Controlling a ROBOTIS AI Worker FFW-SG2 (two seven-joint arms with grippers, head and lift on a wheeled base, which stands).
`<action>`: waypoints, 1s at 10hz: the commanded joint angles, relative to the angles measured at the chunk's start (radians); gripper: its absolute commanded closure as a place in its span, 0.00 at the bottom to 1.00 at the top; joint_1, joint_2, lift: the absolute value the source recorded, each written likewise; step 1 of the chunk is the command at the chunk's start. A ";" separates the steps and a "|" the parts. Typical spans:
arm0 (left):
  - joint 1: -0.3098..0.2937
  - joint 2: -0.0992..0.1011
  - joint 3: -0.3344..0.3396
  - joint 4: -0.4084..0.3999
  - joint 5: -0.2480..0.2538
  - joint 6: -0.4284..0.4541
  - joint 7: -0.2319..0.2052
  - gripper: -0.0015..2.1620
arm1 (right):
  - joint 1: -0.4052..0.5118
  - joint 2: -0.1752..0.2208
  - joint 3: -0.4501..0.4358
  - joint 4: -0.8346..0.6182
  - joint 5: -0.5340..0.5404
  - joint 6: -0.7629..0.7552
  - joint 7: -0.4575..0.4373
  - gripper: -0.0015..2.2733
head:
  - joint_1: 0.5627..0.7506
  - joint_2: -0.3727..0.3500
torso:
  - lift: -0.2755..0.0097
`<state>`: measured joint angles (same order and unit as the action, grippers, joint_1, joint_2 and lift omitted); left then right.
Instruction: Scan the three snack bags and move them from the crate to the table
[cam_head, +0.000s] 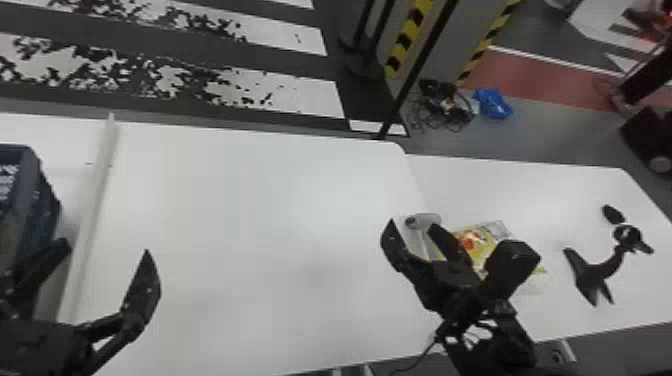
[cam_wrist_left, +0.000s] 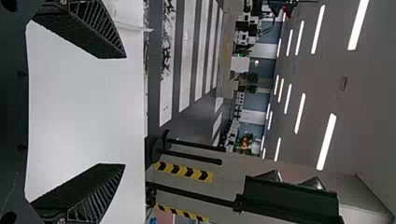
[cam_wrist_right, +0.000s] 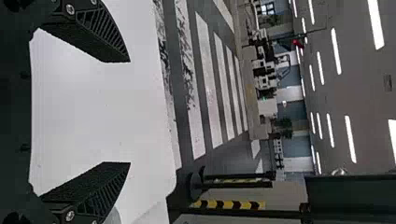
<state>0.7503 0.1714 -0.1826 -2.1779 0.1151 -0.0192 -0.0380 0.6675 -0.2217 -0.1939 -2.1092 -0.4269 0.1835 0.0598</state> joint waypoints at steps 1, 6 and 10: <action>0.001 0.002 0.000 0.004 0.000 -0.003 0.006 0.02 | 0.040 0.024 0.079 0.008 0.040 -0.061 0.006 0.05 | 0.70 0.08 | 0.75; 0.020 0.005 0.012 -0.002 0.001 -0.049 0.029 0.02 | 0.058 0.056 0.110 0.044 0.065 -0.187 0.014 0.05 | 0.70 0.23 | 0.75; 0.060 -0.003 0.189 -0.126 0.026 0.120 0.053 0.03 | 0.050 0.056 0.085 0.104 0.010 -0.209 0.075 0.05 | 0.70 0.30 | 0.75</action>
<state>0.8082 0.1702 -0.0203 -2.3035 0.1407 0.0990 0.0123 0.7171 -0.1656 -0.1033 -2.0114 -0.4074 -0.0253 0.1348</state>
